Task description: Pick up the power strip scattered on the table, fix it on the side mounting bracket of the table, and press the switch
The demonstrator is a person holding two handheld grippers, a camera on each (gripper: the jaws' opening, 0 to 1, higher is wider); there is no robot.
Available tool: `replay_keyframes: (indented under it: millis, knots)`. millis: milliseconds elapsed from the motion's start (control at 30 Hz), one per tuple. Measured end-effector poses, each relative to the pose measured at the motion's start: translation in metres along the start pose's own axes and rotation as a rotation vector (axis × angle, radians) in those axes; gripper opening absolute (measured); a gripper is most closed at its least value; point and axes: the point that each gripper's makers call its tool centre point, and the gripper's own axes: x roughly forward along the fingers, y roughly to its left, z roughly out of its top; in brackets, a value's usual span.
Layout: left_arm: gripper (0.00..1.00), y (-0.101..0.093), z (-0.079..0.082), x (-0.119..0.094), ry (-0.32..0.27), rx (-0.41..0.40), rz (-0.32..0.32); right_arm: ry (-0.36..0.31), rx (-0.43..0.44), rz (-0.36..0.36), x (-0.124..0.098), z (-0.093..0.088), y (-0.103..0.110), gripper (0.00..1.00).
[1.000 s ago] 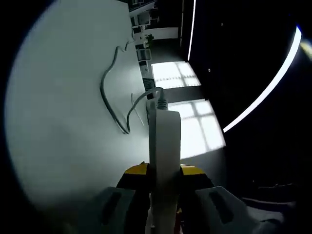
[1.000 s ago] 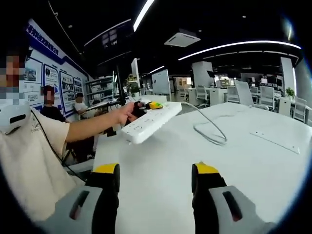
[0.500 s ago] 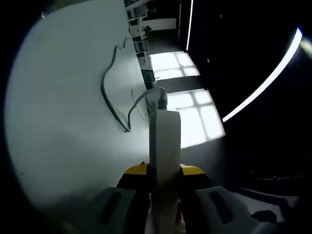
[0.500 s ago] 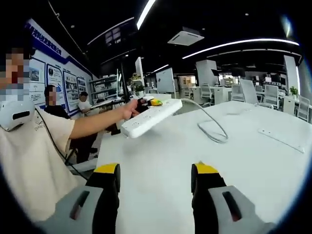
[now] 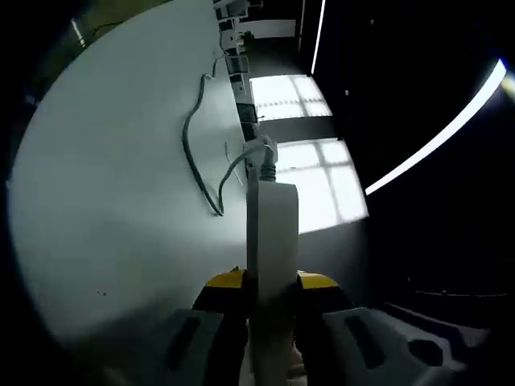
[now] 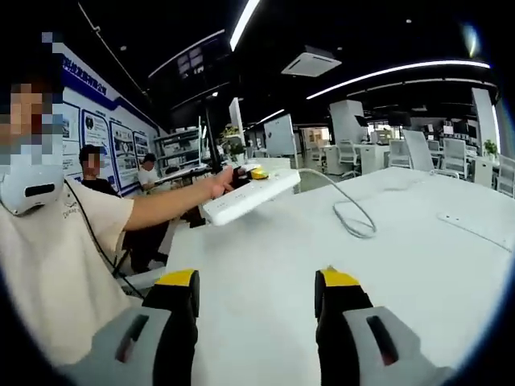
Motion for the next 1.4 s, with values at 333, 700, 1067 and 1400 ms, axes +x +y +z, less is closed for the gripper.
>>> replay_keyframes:
  millis: [333, 700, 1067, 1400]
  knots:
    - [0.25, -0.003, -0.013, -0.042, 0.013, -0.014, -0.011, -0.011, -0.006, 0.005, 0.014, 0.006, 0.01, 0.53]
    - [0.25, 0.003, 0.011, -0.097, 0.0, -0.016, -0.04, -0.023, -0.009, 0.018, 0.037, 0.013, 0.02, 0.52]
    - [0.25, 0.005, 0.019, -0.122, -0.017, 0.002, -0.05, -0.047, -0.059, 0.014, 0.033, 0.026, 0.034, 0.51]
    - [0.25, 0.011, 0.031, -0.142, -0.007, 0.007, -0.059, -0.054, -0.041, -0.003, 0.025, 0.025, 0.025, 0.51]
